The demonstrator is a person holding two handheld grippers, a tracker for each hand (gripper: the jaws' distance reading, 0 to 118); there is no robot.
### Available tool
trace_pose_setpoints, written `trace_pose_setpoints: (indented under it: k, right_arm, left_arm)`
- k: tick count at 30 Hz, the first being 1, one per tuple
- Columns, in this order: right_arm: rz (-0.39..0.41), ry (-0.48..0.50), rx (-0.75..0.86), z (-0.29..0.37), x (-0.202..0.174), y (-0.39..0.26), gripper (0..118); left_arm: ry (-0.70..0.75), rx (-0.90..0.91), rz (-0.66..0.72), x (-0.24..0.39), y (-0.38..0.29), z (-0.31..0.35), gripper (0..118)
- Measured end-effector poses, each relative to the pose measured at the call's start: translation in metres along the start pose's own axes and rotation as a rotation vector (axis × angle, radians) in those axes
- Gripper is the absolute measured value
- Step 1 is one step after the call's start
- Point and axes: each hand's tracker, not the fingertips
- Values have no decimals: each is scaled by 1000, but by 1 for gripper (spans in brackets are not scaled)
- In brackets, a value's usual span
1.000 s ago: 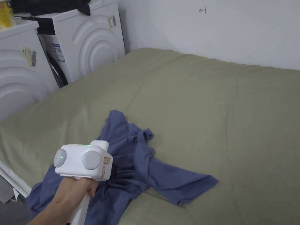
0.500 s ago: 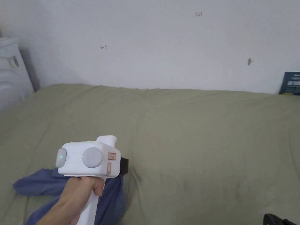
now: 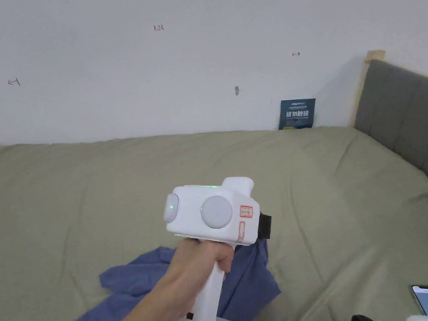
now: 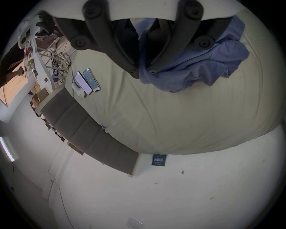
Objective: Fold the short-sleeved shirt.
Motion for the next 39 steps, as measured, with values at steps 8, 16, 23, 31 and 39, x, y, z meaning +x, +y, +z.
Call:
trace_pose_setpoints:
  k: [8, 16, 23, 31, 39]
  right_arm:
    - [-17, 7, -64, -20, 3, -12, 1]
    - [-5, 25, -65, -21, -5, -7, 1]
    - [23, 53, -7, -3, -18, 2, 1]
    - [75, 73, 65, 24, -37, 8, 1]
    - [142, 86, 77, 40, -58, -1, 1]
  left_arm:
    - [234, -210, 109, -57, -70, -65, 4]
    - [189, -79, 153, -79, -73, 1, 113]
    - [310, 199, 149, -65, -121, 141, 112]
    - [614, 436, 103, -42, -212, 282, 0]
    - [696, 473, 128, -39, -261, 313, 0]
